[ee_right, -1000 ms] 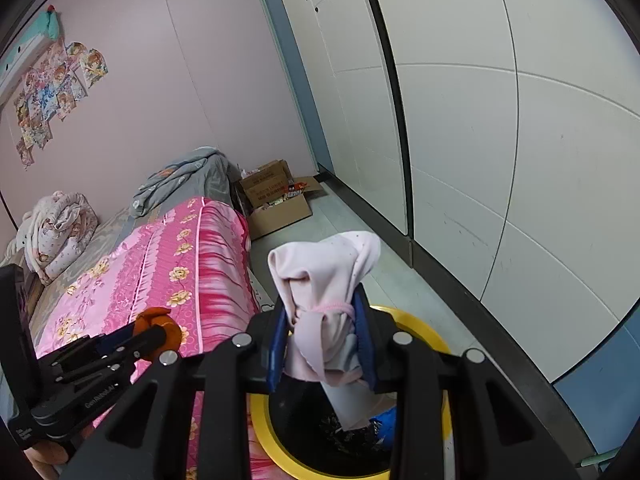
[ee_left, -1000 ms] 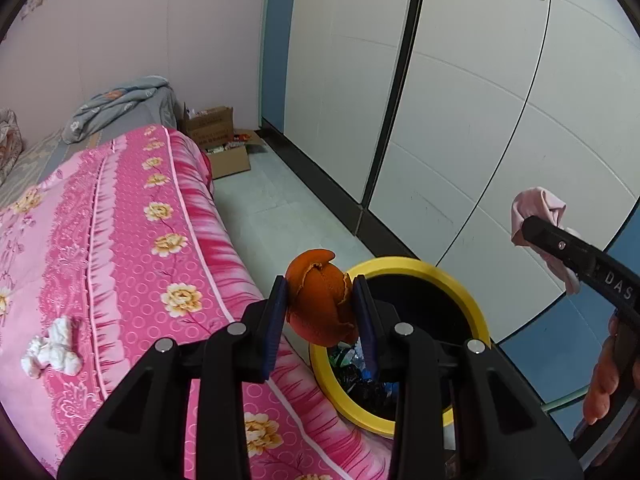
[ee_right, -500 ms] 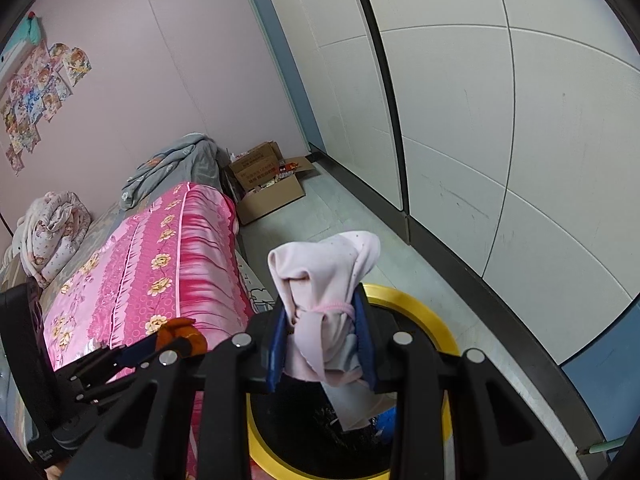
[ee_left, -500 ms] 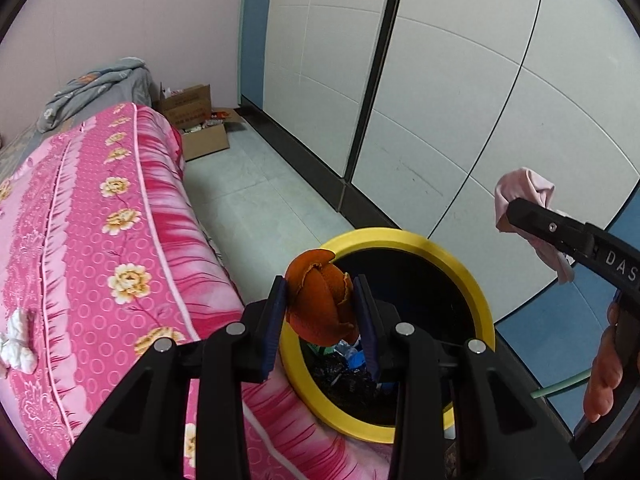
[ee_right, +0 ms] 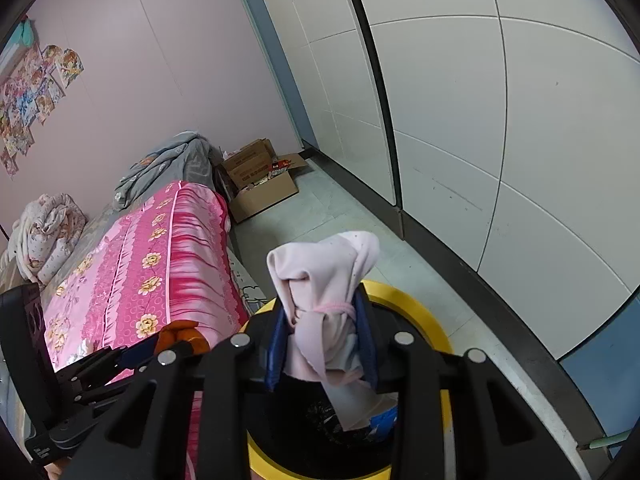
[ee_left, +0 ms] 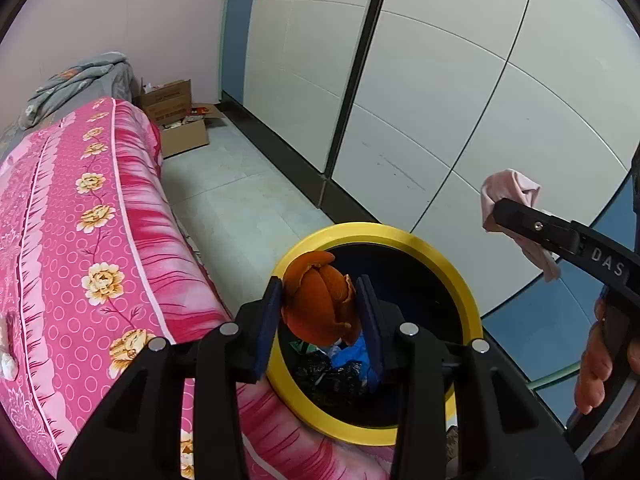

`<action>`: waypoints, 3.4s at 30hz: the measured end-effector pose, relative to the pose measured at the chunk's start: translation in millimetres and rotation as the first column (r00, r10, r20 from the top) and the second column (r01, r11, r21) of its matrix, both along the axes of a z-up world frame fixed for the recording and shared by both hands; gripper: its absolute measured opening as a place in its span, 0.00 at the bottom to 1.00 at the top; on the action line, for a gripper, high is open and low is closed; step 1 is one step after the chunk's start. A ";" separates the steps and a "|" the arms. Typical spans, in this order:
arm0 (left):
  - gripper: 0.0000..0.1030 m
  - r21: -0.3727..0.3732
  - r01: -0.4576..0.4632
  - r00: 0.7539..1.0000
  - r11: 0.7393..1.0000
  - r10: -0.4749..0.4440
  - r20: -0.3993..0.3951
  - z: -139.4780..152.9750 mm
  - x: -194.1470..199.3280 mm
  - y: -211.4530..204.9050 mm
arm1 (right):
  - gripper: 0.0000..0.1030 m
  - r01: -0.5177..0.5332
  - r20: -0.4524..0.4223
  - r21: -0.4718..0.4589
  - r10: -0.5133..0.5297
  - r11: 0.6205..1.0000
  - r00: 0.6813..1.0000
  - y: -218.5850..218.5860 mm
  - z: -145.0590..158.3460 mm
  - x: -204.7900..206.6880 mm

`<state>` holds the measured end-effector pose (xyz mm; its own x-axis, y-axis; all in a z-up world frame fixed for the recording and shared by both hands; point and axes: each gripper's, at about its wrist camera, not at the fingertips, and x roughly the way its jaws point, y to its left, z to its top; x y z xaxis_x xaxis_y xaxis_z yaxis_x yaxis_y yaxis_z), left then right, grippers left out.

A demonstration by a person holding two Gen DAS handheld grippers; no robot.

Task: Collect trash
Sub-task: 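Open the left tool over the bin while the right tool opens, dropping the sock in, then move both tools back over the bedspread toward the white tissues, then grasp a white tissue with the left tool while the right tool grasps another tissue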

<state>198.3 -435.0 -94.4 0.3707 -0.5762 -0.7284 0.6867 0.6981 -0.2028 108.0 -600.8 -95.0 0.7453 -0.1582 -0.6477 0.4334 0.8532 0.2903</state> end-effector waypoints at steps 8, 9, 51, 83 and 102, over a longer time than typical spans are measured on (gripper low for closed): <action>0.51 -0.031 0.019 0.999 0.999 -0.018 0.031 11.6 -5.8 7.0 | 0.36 0.025 0.000 0.008 -0.025 1.000 1.000 -0.6 0.6 -6.3; 0.53 -0.033 0.014 0.999 0.999 -0.013 0.033 13.0 -5.4 9.2 | 0.38 0.030 0.000 0.006 -0.030 1.000 1.000 -0.2 1.0 -7.3; 0.65 0.060 -0.494 0.865 0.868 0.483 0.133 7.7 89.4 333.5 | 0.52 -0.441 0.009 -0.061 0.442 0.896 0.897 236.3 48.6 62.1; 0.40 -0.001 -0.499 0.865 0.867 0.497 -0.068 -72.5 132.2 402.3 | 0.52 -0.629 -0.171 0.243 0.671 0.739 0.722 377.9 -59.3 223.6; 0.35 -0.080 -0.515 0.855 0.853 0.505 -0.117 -76.5 133.1 416.0 | 0.22 -0.644 -0.216 0.246 0.689 0.724 0.692 401.8 -85.0 246.5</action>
<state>331.4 -19.0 -170.9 0.5704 -0.3984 -0.7183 0.2157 0.9164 -0.3371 354.6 -199.0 -180.0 0.4064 0.4192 -0.8118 -0.1555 0.9073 0.3907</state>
